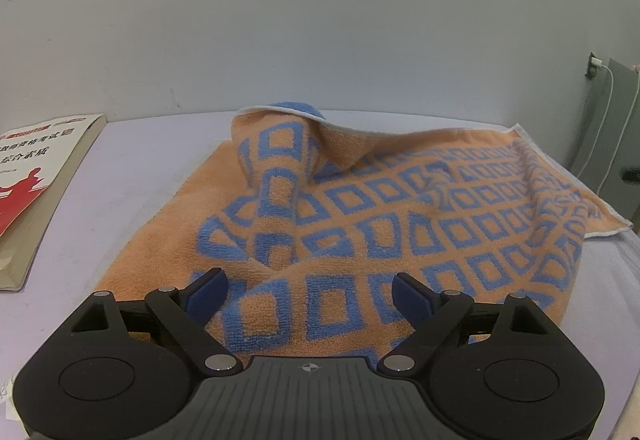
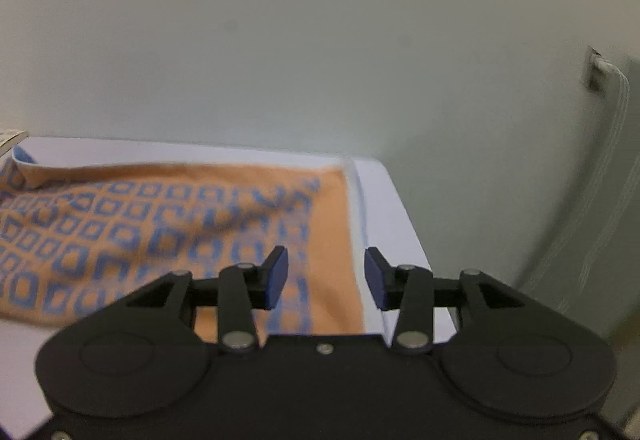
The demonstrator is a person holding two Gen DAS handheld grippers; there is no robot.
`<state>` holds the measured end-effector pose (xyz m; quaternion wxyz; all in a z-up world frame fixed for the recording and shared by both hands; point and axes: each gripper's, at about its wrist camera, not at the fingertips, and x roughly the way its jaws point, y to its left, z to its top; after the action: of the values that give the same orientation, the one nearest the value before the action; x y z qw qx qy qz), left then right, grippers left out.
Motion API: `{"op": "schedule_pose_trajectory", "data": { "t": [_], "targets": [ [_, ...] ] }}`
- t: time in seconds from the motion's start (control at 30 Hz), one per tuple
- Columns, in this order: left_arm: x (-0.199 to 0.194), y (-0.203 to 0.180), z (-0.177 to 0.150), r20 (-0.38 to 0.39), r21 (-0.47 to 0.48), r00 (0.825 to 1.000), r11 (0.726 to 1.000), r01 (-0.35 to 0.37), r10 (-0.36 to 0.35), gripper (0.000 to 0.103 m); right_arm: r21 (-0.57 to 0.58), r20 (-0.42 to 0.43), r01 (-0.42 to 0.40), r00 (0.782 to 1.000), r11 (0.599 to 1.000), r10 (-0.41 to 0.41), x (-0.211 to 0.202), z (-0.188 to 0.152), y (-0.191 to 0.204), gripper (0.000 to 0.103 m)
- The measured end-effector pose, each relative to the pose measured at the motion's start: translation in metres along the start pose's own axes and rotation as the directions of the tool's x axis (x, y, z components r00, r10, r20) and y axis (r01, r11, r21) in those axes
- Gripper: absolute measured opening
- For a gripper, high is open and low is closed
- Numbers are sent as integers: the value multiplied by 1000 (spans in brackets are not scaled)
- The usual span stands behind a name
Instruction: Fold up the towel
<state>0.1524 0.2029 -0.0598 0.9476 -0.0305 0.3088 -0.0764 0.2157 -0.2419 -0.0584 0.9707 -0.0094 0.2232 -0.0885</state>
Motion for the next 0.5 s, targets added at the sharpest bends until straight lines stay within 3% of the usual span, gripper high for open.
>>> {"op": "schedule_pose_trajectory", "data": {
  "t": [0.17,0.33,0.43,0.47,0.5],
  "targets": [
    [0,0,0,-2,4,1000,1000,0,0,88,121,-7,3,1000,993,-2,-50,-41,-27,41],
    [0,0,0,-3,6,1000,1000,-1,1,88,291,-2,-50,999,955,53,-39,-53,-33,40],
    [-1,0,0,-1,5,1000,1000,-4,4,88,325,16,-68,998,943,67,-35,-54,-29,40],
    [-1,-1,0,0,4,1000,1000,-7,7,88,330,5,-63,998,942,65,-33,-53,-29,37],
    [-1,-1,0,1,4,1000,1000,-9,9,88,337,-7,-59,998,940,65,-29,-53,-27,26]
  ]
}}
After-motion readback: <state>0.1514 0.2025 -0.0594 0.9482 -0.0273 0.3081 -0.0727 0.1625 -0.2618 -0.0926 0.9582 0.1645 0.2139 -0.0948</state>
